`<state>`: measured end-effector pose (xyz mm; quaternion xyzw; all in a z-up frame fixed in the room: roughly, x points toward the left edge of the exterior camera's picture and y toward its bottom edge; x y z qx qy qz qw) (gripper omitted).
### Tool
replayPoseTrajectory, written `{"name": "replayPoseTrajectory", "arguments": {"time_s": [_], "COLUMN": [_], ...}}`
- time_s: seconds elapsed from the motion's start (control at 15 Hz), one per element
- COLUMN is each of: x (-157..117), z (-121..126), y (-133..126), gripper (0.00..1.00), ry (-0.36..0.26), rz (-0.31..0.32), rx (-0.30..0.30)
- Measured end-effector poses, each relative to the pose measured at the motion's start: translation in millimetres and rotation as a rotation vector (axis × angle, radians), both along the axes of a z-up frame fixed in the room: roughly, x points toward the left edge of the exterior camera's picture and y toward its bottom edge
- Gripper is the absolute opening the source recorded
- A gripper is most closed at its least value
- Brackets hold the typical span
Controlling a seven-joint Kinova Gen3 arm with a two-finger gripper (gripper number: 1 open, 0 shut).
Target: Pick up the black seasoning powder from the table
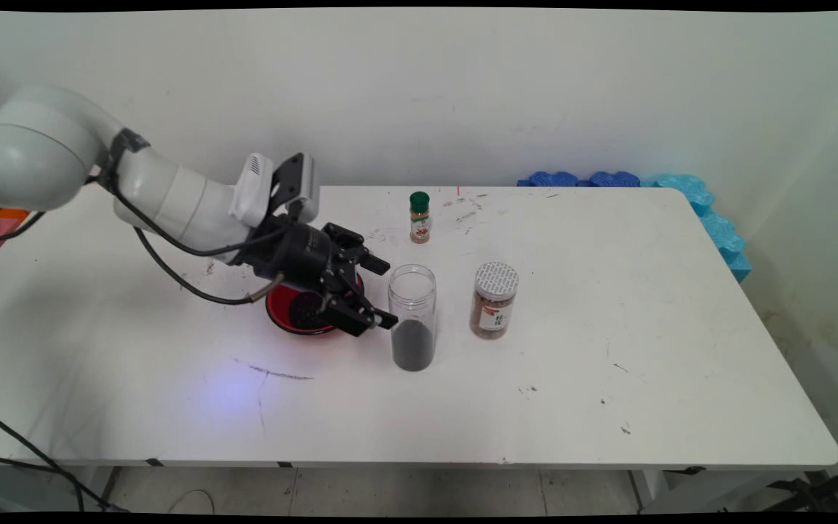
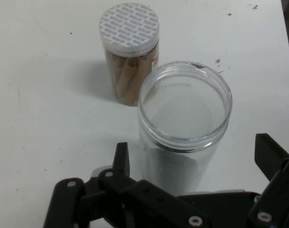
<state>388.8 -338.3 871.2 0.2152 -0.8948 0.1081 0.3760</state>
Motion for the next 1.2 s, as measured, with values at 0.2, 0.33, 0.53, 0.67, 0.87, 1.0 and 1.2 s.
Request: {"name": "replayPoseTrajectory", "arguments": {"time_s": [0.2,0.33,0.53,0.67,0.87,1.0,1.2], "x": [-4.3,-6.3,-9.6,-12.1,-15.4,-16.7,-18.6], "z": [-7.5,-11.4,-16.6,-20.0,-24.6,-26.5,-28.8], "y": [-0.6,-0.8,-1.3,-1.9,-3.7,-4.6,-6.3], "gripper": [1.0,1.0,1.0,1.0,1.0,1.0,1.0], "ry": [-0.002,-0.003,-0.001,0.001,0.005,0.007,0.009], "rz": [-0.001,0.001,0.003,0.005,0.013,0.016,0.022], "rx": [-0.001,-0.001,-0.002,-0.002,-0.003,-0.003,-0.005]}}
